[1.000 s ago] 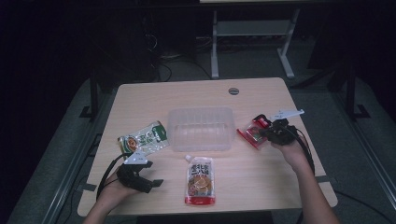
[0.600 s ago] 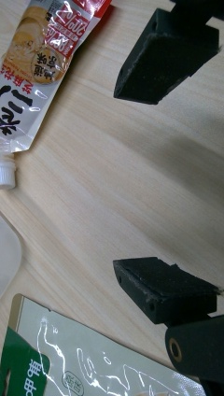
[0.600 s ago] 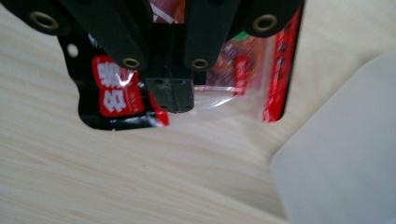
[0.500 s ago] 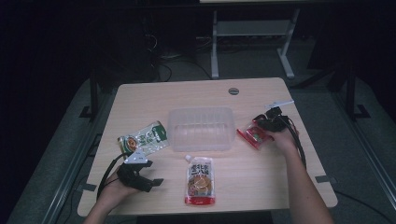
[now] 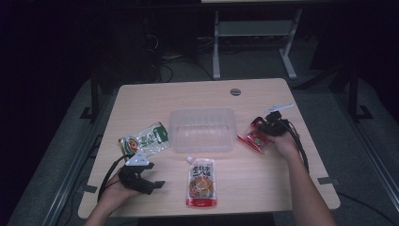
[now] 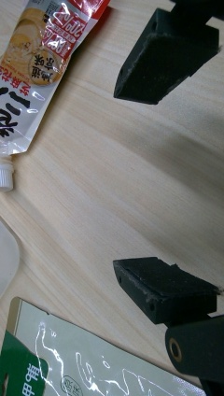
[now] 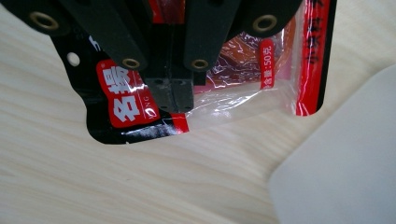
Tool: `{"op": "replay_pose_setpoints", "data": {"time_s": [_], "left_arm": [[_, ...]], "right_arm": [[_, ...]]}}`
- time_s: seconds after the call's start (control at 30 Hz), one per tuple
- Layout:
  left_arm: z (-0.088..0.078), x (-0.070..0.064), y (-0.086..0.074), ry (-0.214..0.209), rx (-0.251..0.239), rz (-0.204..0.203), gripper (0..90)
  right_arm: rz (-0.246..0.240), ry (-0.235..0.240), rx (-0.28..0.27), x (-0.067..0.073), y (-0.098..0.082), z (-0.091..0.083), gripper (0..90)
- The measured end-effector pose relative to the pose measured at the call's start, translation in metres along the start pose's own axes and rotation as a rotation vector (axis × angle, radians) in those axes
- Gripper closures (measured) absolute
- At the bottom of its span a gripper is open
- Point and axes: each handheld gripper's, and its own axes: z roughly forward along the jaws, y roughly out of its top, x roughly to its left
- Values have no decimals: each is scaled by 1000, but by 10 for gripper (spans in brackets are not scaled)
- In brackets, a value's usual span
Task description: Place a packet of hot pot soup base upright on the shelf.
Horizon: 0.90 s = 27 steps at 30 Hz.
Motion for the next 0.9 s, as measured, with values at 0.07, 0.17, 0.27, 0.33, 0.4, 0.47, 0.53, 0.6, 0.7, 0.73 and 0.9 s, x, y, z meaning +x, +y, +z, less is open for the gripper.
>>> {"op": "replay_pose_setpoints", "data": {"time_s": [0.07, 0.17, 0.27, 0.33, 0.4, 0.47, 0.53, 0.6, 0.7, 0.73, 0.9], "left_arm": [[0, 0, 0, -1, 2, -4, 145], [1, 0, 0, -1, 2, -8, 145], [0, 0, 0, 1, 2, 0, 145], [0, 0, 0, 0, -3, -4, 145], [0, 0, 0, 0, -2, -1, 145], [-1, 0, 0, 1, 3, 8, 145], [0, 0, 0, 2, 5, 10, 145], [0, 0, 0, -1, 4, 9, 145], [0, -1, 1, -1, 10, 21, 145], [0, -1, 1, -2, 10, 25, 145], [0, -2, 1, -5, 11, 34, 144]], "right_arm": [[-11, 11, 2, 3, -1, -1, 900], [-42, 20, 24, 10, -2, -3, 900], [-74, 33, 48, 19, -4, -7, 900], [-81, 36, 52, 21, -5, -8, 900], [-93, 38, 55, 26, -7, -10, 900], [-92, 48, 60, 30, -11, -13, 900], [-99, 47, 73, 34, -13, -16, 900], [-103, 47, 75, 35, -14, -17, 900], [-99, 70, 67, 39, -21, -22, 900], [-96, 72, 72, 40, -23, -23, 900], [-99, 82, 85, 48, -34, -34, 900]]}}
